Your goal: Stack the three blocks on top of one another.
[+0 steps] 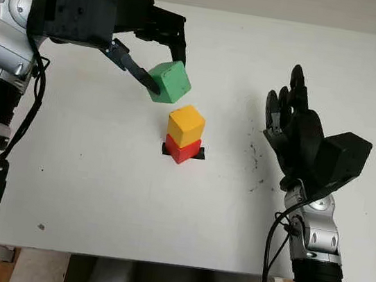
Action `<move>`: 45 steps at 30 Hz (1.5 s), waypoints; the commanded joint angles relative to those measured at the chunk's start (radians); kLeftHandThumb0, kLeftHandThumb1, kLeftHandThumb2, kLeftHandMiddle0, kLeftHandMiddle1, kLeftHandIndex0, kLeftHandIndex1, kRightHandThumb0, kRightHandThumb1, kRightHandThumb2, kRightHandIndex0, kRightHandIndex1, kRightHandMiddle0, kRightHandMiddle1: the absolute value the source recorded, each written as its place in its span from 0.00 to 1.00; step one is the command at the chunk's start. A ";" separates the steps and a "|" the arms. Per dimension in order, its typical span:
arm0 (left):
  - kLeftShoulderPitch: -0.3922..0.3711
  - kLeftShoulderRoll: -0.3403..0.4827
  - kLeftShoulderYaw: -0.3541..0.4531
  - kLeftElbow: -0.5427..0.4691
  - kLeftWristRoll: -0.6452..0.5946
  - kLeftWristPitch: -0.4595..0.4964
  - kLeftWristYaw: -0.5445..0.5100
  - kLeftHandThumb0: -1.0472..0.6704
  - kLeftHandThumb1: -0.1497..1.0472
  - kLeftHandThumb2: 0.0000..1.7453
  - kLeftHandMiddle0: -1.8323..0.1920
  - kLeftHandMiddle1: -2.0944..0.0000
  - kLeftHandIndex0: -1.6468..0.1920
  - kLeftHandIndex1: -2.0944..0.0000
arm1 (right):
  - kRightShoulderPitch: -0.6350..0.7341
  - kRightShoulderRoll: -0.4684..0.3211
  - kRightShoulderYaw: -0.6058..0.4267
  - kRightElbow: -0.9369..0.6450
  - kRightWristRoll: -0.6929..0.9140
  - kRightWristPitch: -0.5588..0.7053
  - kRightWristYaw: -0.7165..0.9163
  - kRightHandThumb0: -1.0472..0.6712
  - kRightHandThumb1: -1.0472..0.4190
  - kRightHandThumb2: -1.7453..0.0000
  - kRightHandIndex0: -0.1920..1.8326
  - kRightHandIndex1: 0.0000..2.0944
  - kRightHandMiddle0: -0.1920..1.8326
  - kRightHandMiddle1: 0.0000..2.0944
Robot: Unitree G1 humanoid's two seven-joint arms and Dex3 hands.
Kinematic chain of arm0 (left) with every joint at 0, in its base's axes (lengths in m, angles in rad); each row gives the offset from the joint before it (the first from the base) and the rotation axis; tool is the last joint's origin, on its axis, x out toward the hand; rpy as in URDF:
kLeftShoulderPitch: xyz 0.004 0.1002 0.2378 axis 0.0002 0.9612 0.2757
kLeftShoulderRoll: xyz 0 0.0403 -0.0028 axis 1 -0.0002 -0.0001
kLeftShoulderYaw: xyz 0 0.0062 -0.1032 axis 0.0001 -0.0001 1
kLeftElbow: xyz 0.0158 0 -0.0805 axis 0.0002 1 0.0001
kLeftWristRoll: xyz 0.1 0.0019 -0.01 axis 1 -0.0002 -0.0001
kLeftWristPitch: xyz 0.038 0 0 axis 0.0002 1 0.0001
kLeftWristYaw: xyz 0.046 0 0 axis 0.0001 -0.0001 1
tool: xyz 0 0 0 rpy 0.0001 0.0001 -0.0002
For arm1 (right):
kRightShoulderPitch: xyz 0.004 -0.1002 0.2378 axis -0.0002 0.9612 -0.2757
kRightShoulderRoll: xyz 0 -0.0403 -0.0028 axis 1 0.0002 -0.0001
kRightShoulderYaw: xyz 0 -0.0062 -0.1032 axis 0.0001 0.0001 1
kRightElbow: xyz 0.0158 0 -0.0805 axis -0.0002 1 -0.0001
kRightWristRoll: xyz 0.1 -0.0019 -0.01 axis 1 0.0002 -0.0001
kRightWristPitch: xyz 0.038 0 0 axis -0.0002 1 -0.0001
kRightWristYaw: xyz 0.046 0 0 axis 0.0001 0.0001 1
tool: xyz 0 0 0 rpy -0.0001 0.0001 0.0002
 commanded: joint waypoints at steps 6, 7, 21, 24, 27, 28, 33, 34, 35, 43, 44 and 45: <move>-0.109 -0.042 -0.040 0.037 0.041 -0.025 0.002 0.33 0.94 0.03 0.77 0.98 0.69 0.28 | 0.014 -0.006 -0.001 -0.041 -0.008 0.002 -0.014 0.28 0.00 0.70 0.03 0.03 0.03 0.03; -0.115 -0.048 -0.037 0.048 0.037 -0.037 0.003 0.33 0.94 0.03 0.77 0.98 0.69 0.28 | 0.015 -0.005 -0.001 -0.046 -0.006 0.007 -0.014 0.27 0.00 0.70 0.03 0.03 0.03 0.03; -0.105 -0.062 -0.052 0.061 0.066 -0.160 0.061 0.30 0.96 0.03 0.78 0.98 0.71 0.22 | 0.024 -0.002 0.004 -0.044 -0.009 0.008 -0.014 0.27 0.00 0.69 0.02 0.03 0.02 0.02; -0.105 -0.063 -0.057 0.045 0.072 -0.164 0.053 0.32 0.95 0.03 0.78 0.98 0.71 0.22 | 0.026 -0.004 0.005 -0.041 -0.015 0.001 -0.013 0.27 0.00 0.69 0.02 0.03 0.03 0.03; -0.107 -0.061 -0.064 0.031 0.076 -0.168 0.039 0.33 0.95 0.03 0.78 0.98 0.71 0.23 | 0.026 -0.002 0.004 -0.040 -0.014 -0.003 -0.011 0.27 0.00 0.68 0.02 0.03 0.03 0.03; -0.108 -0.060 -0.068 0.024 0.079 -0.165 0.033 0.33 0.95 0.03 0.78 0.98 0.71 0.23 | 0.027 -0.002 0.004 -0.042 -0.014 -0.003 -0.012 0.27 0.00 0.68 0.02 0.03 0.02 0.02; -0.106 -0.052 -0.085 -0.006 0.103 -0.179 0.028 0.35 0.94 0.03 0.79 0.98 0.69 0.26 | 0.028 0.003 0.003 -0.044 -0.010 0.002 -0.013 0.27 0.00 0.69 0.02 0.03 0.02 0.02; -0.105 -0.051 -0.088 -0.010 0.106 -0.181 0.026 0.35 0.95 0.03 0.79 0.98 0.69 0.26 | 0.028 0.004 0.002 -0.044 -0.010 0.003 -0.014 0.27 0.00 0.69 0.02 0.03 0.02 0.02; -0.104 -0.050 -0.091 -0.015 0.108 -0.179 0.021 0.35 0.94 0.03 0.79 0.98 0.69 0.26 | 0.029 0.004 0.002 -0.042 -0.009 0.001 -0.015 0.27 0.00 0.69 0.02 0.03 0.02 0.03; -0.104 -0.047 -0.115 -0.033 0.128 -0.178 -0.020 0.36 0.96 0.03 0.81 0.99 0.70 0.27 | 0.033 0.007 0.003 -0.045 -0.009 -0.001 -0.021 0.27 0.00 0.69 0.02 0.03 0.03 0.03; -0.106 -0.047 -0.118 -0.034 0.131 -0.177 -0.025 0.36 0.96 0.03 0.81 0.99 0.70 0.27 | 0.034 0.007 0.004 -0.045 -0.009 0.000 -0.021 0.27 0.00 0.69 0.02 0.03 0.03 0.03; -0.108 -0.047 -0.122 -0.034 0.135 -0.182 -0.028 0.36 0.96 0.03 0.82 0.99 0.70 0.27 | 0.033 0.007 0.003 -0.043 -0.008 -0.003 -0.021 0.27 0.00 0.69 0.02 0.03 0.03 0.03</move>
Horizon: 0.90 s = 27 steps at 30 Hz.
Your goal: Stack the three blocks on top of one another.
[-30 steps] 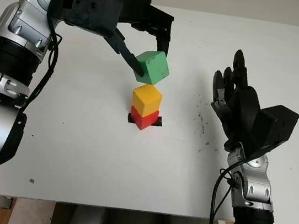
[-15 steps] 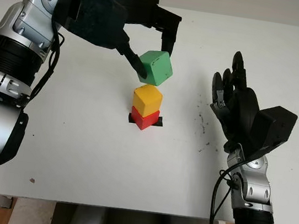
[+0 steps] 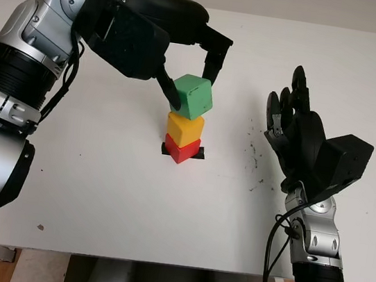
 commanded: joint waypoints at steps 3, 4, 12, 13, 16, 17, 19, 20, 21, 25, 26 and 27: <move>-0.026 0.005 -0.012 -0.015 0.008 -0.005 -0.018 0.37 0.96 0.03 0.82 0.99 0.70 0.26 | 0.010 0.004 -0.002 -0.010 0.007 -0.011 0.001 0.27 0.00 0.69 0.02 0.02 0.03 0.03; -0.027 0.004 -0.014 -0.016 0.010 -0.005 -0.018 0.37 0.95 0.03 0.82 0.99 0.70 0.26 | 0.011 0.005 -0.002 -0.012 0.008 -0.006 0.000 0.27 0.00 0.69 0.02 0.02 0.03 0.03; -0.034 0.001 -0.023 0.001 0.045 -0.049 0.012 0.37 0.95 0.03 0.82 0.98 0.69 0.27 | 0.012 0.005 -0.001 -0.013 0.005 -0.003 -0.008 0.27 0.00 0.70 0.02 0.03 0.03 0.03; -0.034 0.000 -0.023 0.004 0.048 -0.052 0.016 0.37 0.95 0.03 0.82 0.98 0.69 0.27 | 0.012 0.005 -0.001 -0.011 0.003 -0.004 -0.009 0.27 0.00 0.70 0.02 0.03 0.03 0.03; -0.037 -0.003 -0.025 0.014 0.058 -0.069 0.030 0.37 0.95 0.03 0.82 0.98 0.69 0.27 | 0.012 0.003 -0.001 -0.012 0.005 0.003 -0.009 0.26 0.00 0.70 0.03 0.03 0.03 0.03; -0.038 -0.004 -0.025 0.019 0.061 -0.079 0.037 0.37 0.95 0.03 0.82 0.98 0.68 0.27 | 0.012 0.004 -0.001 -0.011 0.007 0.001 -0.009 0.26 0.00 0.70 0.03 0.03 0.03 0.03; -0.039 -0.005 -0.025 0.023 0.066 -0.087 0.046 0.37 0.95 0.03 0.82 0.98 0.68 0.27 | 0.013 0.005 -0.002 -0.009 0.011 -0.006 -0.005 0.27 0.00 0.70 0.02 0.03 0.03 0.03; -0.040 -0.005 -0.025 0.024 0.069 -0.089 0.049 0.36 0.95 0.03 0.82 0.98 0.68 0.27 | 0.014 0.005 -0.003 -0.009 0.011 -0.008 -0.005 0.27 0.00 0.70 0.02 0.03 0.03 0.03; -0.041 -0.006 -0.025 0.025 0.072 -0.091 0.053 0.36 0.95 0.03 0.82 0.98 0.69 0.27 | 0.013 0.006 -0.004 -0.007 0.014 -0.012 -0.004 0.27 0.00 0.70 0.02 0.03 0.03 0.03; -0.046 -0.007 -0.027 0.037 0.088 -0.121 0.083 0.36 0.95 0.03 0.82 0.98 0.69 0.26 | 0.014 0.006 -0.002 -0.010 0.013 -0.005 -0.006 0.27 0.00 0.70 0.02 0.03 0.03 0.03; -0.048 -0.008 -0.026 0.044 0.091 -0.133 0.094 0.36 0.95 0.03 0.82 0.97 0.69 0.26 | 0.014 0.006 -0.002 -0.011 0.013 -0.005 -0.005 0.27 0.00 0.70 0.02 0.03 0.03 0.03; -0.050 -0.009 -0.026 0.050 0.094 -0.140 0.102 0.36 0.94 0.03 0.82 0.97 0.69 0.26 | 0.014 0.007 -0.001 -0.011 0.012 -0.004 -0.007 0.27 0.00 0.70 0.02 0.03 0.03 0.03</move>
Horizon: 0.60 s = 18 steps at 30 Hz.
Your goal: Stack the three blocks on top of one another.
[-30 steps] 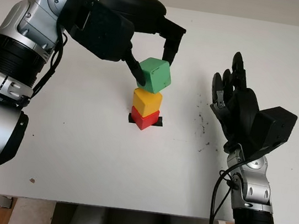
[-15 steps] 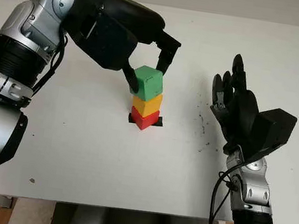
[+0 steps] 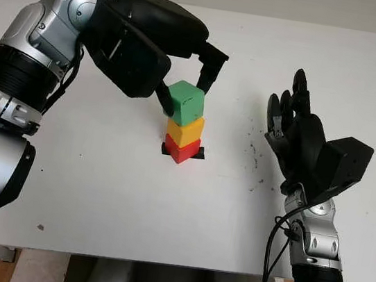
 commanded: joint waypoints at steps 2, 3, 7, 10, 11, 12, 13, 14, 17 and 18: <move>-0.051 -0.007 -0.005 0.018 0.005 -0.028 0.032 0.35 0.94 0.03 0.81 0.97 0.68 0.26 | 0.007 0.005 -0.002 -0.009 0.004 -0.005 0.000 0.27 0.00 0.70 0.02 0.03 0.03 0.03; -0.053 -0.008 -0.006 0.025 0.008 -0.038 0.041 0.35 0.94 0.03 0.81 0.97 0.68 0.27 | 0.008 0.006 -0.002 -0.009 0.005 -0.005 0.000 0.27 0.00 0.70 0.02 0.03 0.03 0.03; -0.058 -0.010 -0.009 0.042 0.017 -0.056 0.056 0.35 0.93 0.03 0.81 0.97 0.68 0.27 | 0.012 0.011 -0.004 -0.018 0.011 0.005 -0.003 0.27 0.00 0.71 0.02 0.03 0.03 0.02; -0.059 -0.012 -0.012 0.045 0.022 -0.054 0.053 0.35 0.93 0.03 0.81 0.97 0.68 0.27 | 0.016 0.014 -0.004 -0.025 0.012 0.015 -0.005 0.26 0.00 0.71 0.02 0.03 0.03 0.03; -0.059 -0.012 -0.013 0.049 0.021 -0.059 0.055 0.35 0.93 0.03 0.81 0.97 0.67 0.28 | 0.017 0.015 -0.004 -0.027 0.011 0.017 -0.006 0.26 0.00 0.71 0.02 0.03 0.03 0.03; -0.058 -0.013 -0.014 0.051 0.023 -0.061 0.056 0.35 0.93 0.03 0.80 0.97 0.67 0.28 | 0.018 0.016 -0.003 -0.029 0.010 0.019 -0.007 0.26 0.00 0.71 0.02 0.03 0.03 0.03; -0.059 -0.014 -0.015 0.054 0.023 -0.063 0.055 0.35 0.93 0.03 0.80 0.97 0.67 0.28 | 0.019 0.016 -0.002 -0.029 0.008 0.016 -0.008 0.26 0.00 0.71 0.02 0.03 0.03 0.03; -0.059 -0.014 -0.017 0.052 0.024 -0.059 0.051 0.35 0.93 0.03 0.80 0.97 0.67 0.29 | 0.019 0.015 -0.001 -0.030 0.007 0.017 -0.008 0.26 0.00 0.71 0.02 0.03 0.03 0.03; -0.060 -0.016 -0.023 0.047 0.025 -0.050 0.045 0.35 0.93 0.03 0.80 0.97 0.67 0.29 | 0.020 0.017 -0.001 -0.034 0.006 0.022 -0.009 0.26 0.00 0.71 0.02 0.03 0.03 0.03; -0.059 -0.016 -0.024 0.046 0.025 -0.050 0.045 0.35 0.93 0.03 0.80 0.97 0.67 0.29 | 0.020 0.018 -0.001 -0.035 0.007 0.024 -0.011 0.26 0.00 0.71 0.02 0.03 0.03 0.03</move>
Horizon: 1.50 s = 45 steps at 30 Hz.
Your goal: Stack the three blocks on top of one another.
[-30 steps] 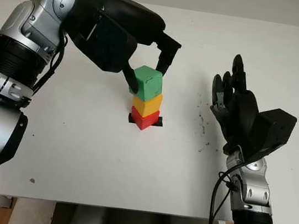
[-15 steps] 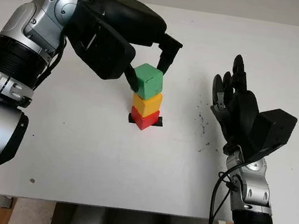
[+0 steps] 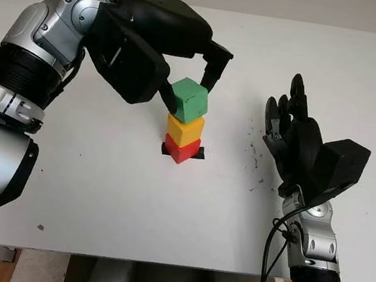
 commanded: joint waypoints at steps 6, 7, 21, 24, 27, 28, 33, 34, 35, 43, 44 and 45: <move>-0.044 -0.003 -0.015 0.007 -0.001 -0.009 -0.014 0.35 0.94 0.03 0.80 0.97 0.68 0.27 | 0.009 0.006 -0.001 -0.032 0.006 0.008 -0.005 0.26 0.00 0.71 0.03 0.03 0.03 0.03; -0.044 -0.003 -0.016 0.007 0.000 -0.007 -0.016 0.35 0.94 0.03 0.81 0.97 0.68 0.27 | 0.009 0.006 -0.002 -0.032 0.007 0.008 -0.003 0.27 0.00 0.71 0.03 0.03 0.03 0.03; -0.038 -0.012 -0.014 0.016 -0.013 -0.002 -0.027 0.35 0.94 0.03 0.80 0.97 0.69 0.29 | 0.008 0.004 -0.001 -0.029 0.002 0.004 -0.001 0.26 0.00 0.71 0.03 0.03 0.03 0.02; -0.037 -0.015 -0.014 0.010 -0.019 0.006 -0.036 0.35 0.94 0.03 0.80 0.97 0.69 0.28 | 0.005 0.006 -0.003 -0.030 0.007 0.010 0.001 0.27 0.00 0.71 0.02 0.02 0.03 0.02; -0.036 -0.018 -0.012 0.001 -0.028 0.016 -0.045 0.35 0.94 0.03 0.81 0.98 0.69 0.29 | 0.006 0.007 -0.001 -0.029 0.006 0.004 0.003 0.26 0.00 0.70 0.02 0.02 0.03 0.02; -0.037 -0.019 -0.013 0.000 -0.028 0.017 -0.045 0.35 0.94 0.03 0.81 0.98 0.69 0.29 | 0.005 0.008 -0.001 -0.027 0.007 0.004 0.004 0.26 0.00 0.70 0.02 0.03 0.03 0.03; -0.035 -0.021 -0.010 0.000 -0.033 0.017 -0.041 0.34 0.94 0.03 0.80 0.97 0.68 0.29 | 0.004 0.008 0.001 -0.021 0.000 -0.005 0.002 0.26 0.00 0.70 0.02 0.03 0.03 0.03; -0.035 -0.021 -0.010 -0.001 -0.032 0.018 -0.041 0.34 0.94 0.03 0.80 0.97 0.68 0.28 | 0.004 0.008 0.001 -0.019 0.000 -0.008 0.003 0.26 0.00 0.70 0.02 0.03 0.03 0.03; -0.035 -0.021 -0.011 -0.002 -0.031 0.019 -0.042 0.34 0.95 0.03 0.80 0.97 0.68 0.28 | 0.004 0.008 0.002 -0.020 -0.003 -0.007 0.000 0.26 0.00 0.70 0.02 0.03 0.03 0.02; -0.038 -0.020 -0.015 -0.004 -0.025 0.025 -0.045 0.34 0.95 0.03 0.81 0.98 0.69 0.29 | 0.007 0.007 0.005 -0.016 -0.010 -0.017 0.004 0.27 0.00 0.69 0.02 0.02 0.03 0.02; -0.038 -0.020 -0.016 -0.005 -0.022 0.027 -0.044 0.34 0.95 0.03 0.81 0.98 0.69 0.29 | 0.007 0.004 0.006 -0.014 -0.011 -0.017 0.006 0.26 0.00 0.69 0.02 0.02 0.02 0.02; -0.036 -0.019 -0.015 -0.007 -0.018 0.028 -0.038 0.34 0.94 0.03 0.81 0.98 0.68 0.29 | 0.007 0.003 0.007 -0.011 -0.013 -0.020 0.007 0.26 0.00 0.69 0.02 0.02 0.02 0.02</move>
